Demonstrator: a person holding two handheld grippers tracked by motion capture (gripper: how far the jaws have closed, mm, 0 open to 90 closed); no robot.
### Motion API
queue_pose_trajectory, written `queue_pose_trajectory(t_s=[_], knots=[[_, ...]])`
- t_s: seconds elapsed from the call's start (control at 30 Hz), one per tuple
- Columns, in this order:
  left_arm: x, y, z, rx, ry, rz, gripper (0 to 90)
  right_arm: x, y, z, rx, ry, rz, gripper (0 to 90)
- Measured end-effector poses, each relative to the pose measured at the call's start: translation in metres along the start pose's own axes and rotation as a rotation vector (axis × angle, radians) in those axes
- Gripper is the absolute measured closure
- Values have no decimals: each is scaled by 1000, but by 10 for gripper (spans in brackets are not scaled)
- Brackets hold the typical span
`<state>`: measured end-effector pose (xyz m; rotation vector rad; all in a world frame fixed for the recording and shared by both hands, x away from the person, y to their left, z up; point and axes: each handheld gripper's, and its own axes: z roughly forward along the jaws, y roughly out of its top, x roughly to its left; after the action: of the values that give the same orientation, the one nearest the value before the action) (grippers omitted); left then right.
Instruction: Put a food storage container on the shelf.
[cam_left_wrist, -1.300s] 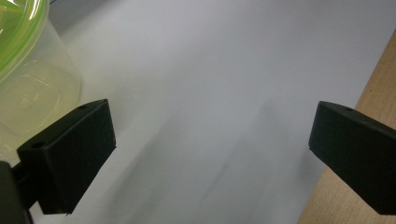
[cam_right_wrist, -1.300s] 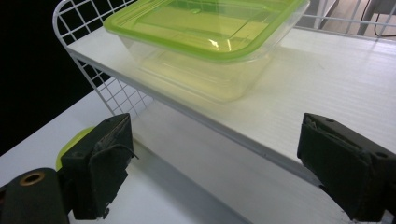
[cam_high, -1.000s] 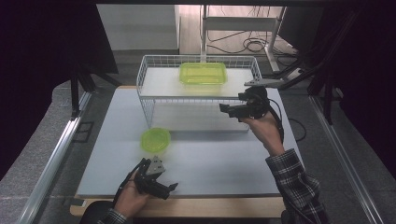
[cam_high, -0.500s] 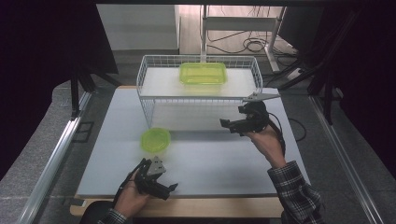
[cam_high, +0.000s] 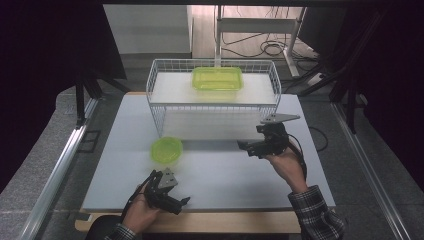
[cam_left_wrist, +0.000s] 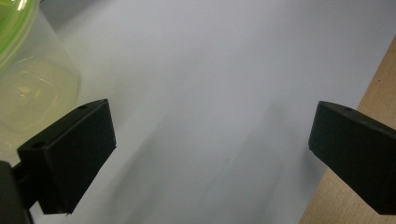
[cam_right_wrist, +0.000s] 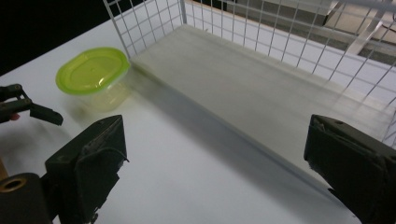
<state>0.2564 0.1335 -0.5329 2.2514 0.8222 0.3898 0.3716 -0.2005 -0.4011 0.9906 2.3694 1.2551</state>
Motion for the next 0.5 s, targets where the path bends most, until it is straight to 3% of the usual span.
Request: queue_pose_trajectory(t_s=[0.5], knots=[[-3, 0, 3, 17, -16, 15, 4, 0, -48, 9, 39, -12, -6, 1]])
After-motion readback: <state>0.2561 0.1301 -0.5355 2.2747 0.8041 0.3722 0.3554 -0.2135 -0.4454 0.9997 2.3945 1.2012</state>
